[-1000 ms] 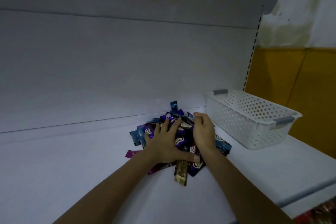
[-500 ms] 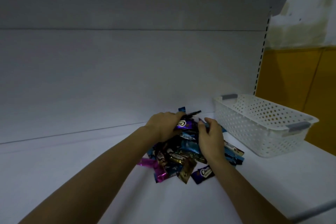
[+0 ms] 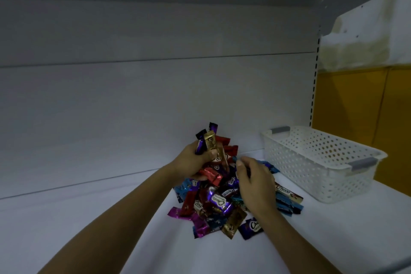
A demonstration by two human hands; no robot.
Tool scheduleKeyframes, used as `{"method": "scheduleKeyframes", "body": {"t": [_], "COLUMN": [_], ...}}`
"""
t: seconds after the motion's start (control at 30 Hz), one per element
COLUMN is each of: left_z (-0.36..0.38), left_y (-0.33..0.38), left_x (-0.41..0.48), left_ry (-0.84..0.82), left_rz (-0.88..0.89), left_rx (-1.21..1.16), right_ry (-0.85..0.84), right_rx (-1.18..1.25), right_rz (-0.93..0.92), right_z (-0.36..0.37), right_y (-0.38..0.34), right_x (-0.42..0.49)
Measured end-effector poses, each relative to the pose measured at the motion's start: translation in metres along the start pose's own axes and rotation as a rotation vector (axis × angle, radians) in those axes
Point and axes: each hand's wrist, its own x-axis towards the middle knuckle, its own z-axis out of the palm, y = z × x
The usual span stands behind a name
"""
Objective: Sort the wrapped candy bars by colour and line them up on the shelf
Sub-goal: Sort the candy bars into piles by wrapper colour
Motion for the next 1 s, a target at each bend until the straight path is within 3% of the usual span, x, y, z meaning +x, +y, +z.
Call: {"method": "scheduleKeyframes", "body": {"t": [0.17,0.3,0.53,0.9,1.0], "left_z": [0.004,0.011,0.014,0.01,0.004], "left_y": [-0.005,-0.01,-0.013,-0.027,-0.025], "left_x": [-0.007,-0.009,-0.006,0.006,0.008], "left_ry": [0.052,0.061,0.227,0.4,0.317], "left_rz": [-0.145,-0.135,-0.008,-0.022,0.054], "left_rx": [-0.222,-0.262,-0.061,-0.169,0.091], "right_ry": [-0.006,-0.032,-0.076,-0.194,-0.182], "right_rx": [-0.026,-0.077,-0.143,-0.245,-0.27], "right_rz": [-0.004,-0.009,-0.01,0.037,0.053], "right_z": [-0.002,-0.004,-0.003,0.005,0.005], "right_y": [0.0,-0.002,-0.003,0.002,0.002], "right_x": [-0.004,-0.006,-0.007,-0.007,-0.006]}}
